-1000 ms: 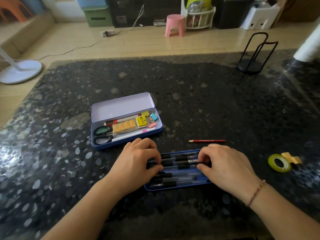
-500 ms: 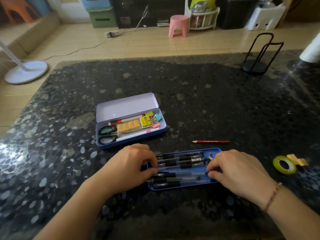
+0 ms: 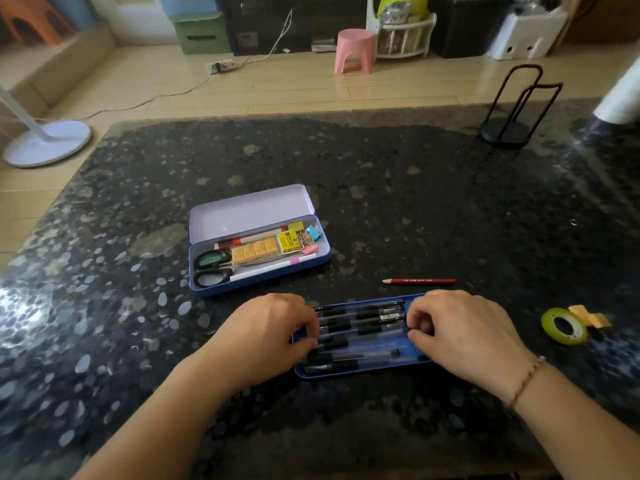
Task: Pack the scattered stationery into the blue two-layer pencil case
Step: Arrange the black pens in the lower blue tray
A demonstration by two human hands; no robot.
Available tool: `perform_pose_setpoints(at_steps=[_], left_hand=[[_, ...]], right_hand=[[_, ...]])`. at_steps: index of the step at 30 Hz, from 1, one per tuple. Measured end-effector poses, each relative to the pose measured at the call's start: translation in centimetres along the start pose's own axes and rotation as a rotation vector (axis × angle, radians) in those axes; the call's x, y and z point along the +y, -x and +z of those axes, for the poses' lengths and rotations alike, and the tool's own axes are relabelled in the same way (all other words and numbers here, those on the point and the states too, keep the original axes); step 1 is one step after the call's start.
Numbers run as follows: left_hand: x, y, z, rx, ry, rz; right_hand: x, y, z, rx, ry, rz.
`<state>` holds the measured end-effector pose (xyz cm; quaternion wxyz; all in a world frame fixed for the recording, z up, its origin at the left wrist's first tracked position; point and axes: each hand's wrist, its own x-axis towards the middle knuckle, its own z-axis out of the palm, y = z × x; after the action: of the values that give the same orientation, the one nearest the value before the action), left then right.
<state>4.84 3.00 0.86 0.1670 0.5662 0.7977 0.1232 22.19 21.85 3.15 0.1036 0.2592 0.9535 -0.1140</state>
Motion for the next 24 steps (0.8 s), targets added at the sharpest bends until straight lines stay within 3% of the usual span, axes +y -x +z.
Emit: perform_pose_setpoints(at_steps=[4,7,12,17,20,24], left_hand=[[0.5,0.2,0.2,0.028,-0.011,0.001],[0.4,0.9,-0.6,0.041,0.004,-0.002],[-0.7,1.7,-2.2,-0.005,0.023,-0.061],[-0.5,1.6,-1.9,-0.077,-0.049,-0.027],[-0.8,1.6,-2.1,0.010,0.000,-0.020],[-0.3,1.5,-2.9,0.320,0.450,-0.075]], right_hand=[[0.2,0.5,0.0,0.067,-0.023,-0.015],[-0.8,1.3,0.5,0.132,-0.088,-0.156],[-4.3,1.5,3.5,0.211,-0.090,-0.359],[-5.4,1.1,4.8,0.229,-0.102,-0.400],[-5.4,1.0,4.7,0.280,-0.099,-0.419],[-4.2,0.5,3.0,0.440,-0.287,-0.343]])
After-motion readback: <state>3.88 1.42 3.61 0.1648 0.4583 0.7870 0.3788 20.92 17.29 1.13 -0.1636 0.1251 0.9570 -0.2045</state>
